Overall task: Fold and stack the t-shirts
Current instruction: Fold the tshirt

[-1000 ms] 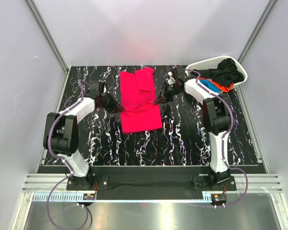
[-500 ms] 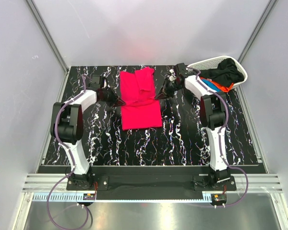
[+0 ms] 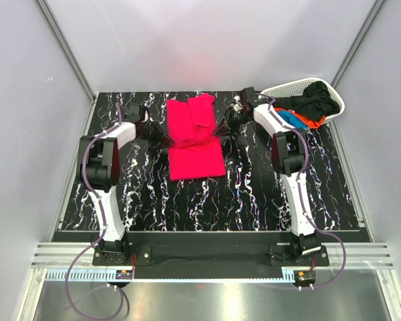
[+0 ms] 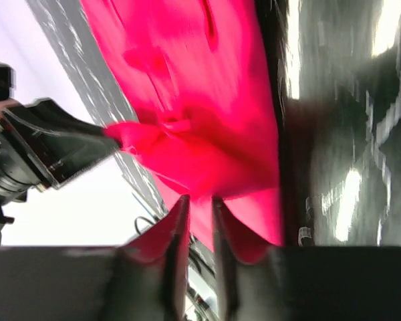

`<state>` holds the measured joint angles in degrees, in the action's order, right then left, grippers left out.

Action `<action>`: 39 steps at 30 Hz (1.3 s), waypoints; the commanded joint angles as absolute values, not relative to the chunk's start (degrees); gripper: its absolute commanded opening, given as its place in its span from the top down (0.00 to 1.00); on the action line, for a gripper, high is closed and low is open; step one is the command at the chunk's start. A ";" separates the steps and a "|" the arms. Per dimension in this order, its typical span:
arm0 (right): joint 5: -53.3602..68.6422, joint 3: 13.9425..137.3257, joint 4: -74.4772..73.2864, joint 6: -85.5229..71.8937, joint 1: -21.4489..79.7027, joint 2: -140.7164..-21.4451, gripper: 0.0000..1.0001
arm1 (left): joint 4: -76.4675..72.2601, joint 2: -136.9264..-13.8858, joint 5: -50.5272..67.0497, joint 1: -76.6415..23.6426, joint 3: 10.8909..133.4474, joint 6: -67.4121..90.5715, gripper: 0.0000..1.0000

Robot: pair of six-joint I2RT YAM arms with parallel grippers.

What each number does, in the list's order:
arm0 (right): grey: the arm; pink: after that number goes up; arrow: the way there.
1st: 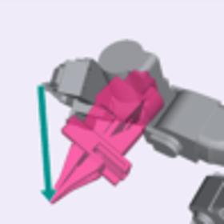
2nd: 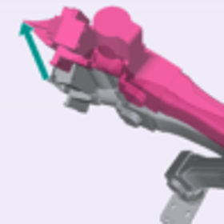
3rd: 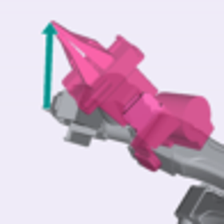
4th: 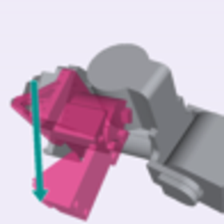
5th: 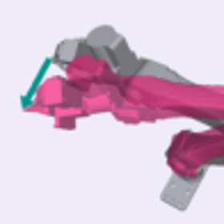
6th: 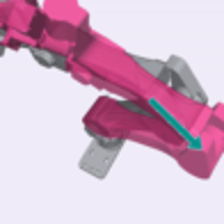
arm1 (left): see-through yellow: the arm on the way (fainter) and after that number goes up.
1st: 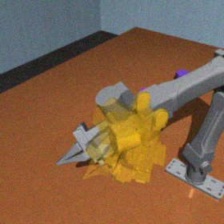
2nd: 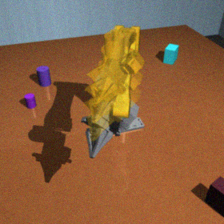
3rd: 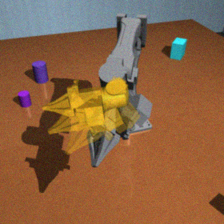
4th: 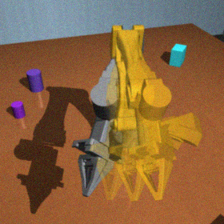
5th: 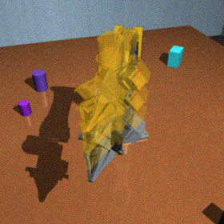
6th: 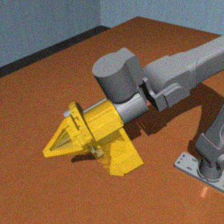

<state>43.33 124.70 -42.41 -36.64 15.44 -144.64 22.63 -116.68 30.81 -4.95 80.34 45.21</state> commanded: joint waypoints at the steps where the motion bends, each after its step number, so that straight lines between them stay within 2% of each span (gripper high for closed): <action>1: 46.31 139.07 -43.15 -39.71 13.89 -150.45 0.68 | 23.20 -118.12 29.54 -3.69 87.17 41.93 0.66; 3: 45.89 146.13 -45.95 -41.56 12.49 -154.66 0.61 | 28.28 -117.60 27.09 -3.60 92.78 37.55 0.54; 4: 45.53 151.21 -46.84 -42.70 12.05 -155.38 0.53 | 29.95 -116.73 24.46 -3.60 93.77 36.05 0.51; 5: 45.18 152.13 -47.80 -43.06 11.95 -154.78 0.53 | 31.54 -115.41 23.30 -3.60 94.13 34.47 0.48; 6: 45.00 151.79 -47.99 -42.81 11.95 -153.64 0.52 | 31.90 -112.44 22.68 -3.60 93.87 34.02 0.45; 9: 44.12 141.80 -47.99 -39.83 13.09 -146.09 0.52 | 31.82 -108.47 23.46 -4.48 90.01 33.84 0.43; 13: 41.23 125.29 -47.99 -31.84 16.07 -136.95 0.52 | 28.14 -104.25 32.15 -7.46 81.24 34.54 0.45; 15: 41.92 121.05 -47.47 -30.42 17.22 -133.35 0.52 | 20.59 -103.54 36.54 -9.66 74.12 36.55 0.50; 18: 43.59 111.12 -44.40 -29.27 20.03 -128.96 0.54 | 17.05 -103.45 39.28 -13.17 68.65 37.53 0.59; 22: 46.66 96.54 -38.33 -30.41 21.97 -125.77 0.68 | 15.39 -103.09 39.29 -15.55 63.03 37.27 0.61; 23: 47.45 95.29 -37.02 -30.67 21.89 -125.95 0.70 | 14.77 -103.36 39.03 -15.47 62.15 37.35 0.66; 25: 47.29 93.00 -36.74 -30.85 21.97 -126.12 0.80 | 14.77 -103.53 37.53 -15.29 59.69 36.83 0.69; 26: 46.76 92.21 -36.83 -30.68 21.97 -125.95 0.80 | 14.68 -103.36 36.83 -15.03 58.98 36.65 0.71; 32: 37.72 83.86 -36.83 -28.65 20.04 -122.27 0.81 | 16.69 -101.08 32.35 -14.15 53.53 33.14 0.71; 35: 32.72 79.55 -37.00 -27.42 18.81 -117.36 0.79 | 17.49 -95.73 30.33 -14.06 51.25 33.22 0.70; 39: 29.01 74.45 -36.91 -28.20 18.90 -110.32 0.65 | 17.49 -87.03 27.08 -14.41 47.29 36.38 0.59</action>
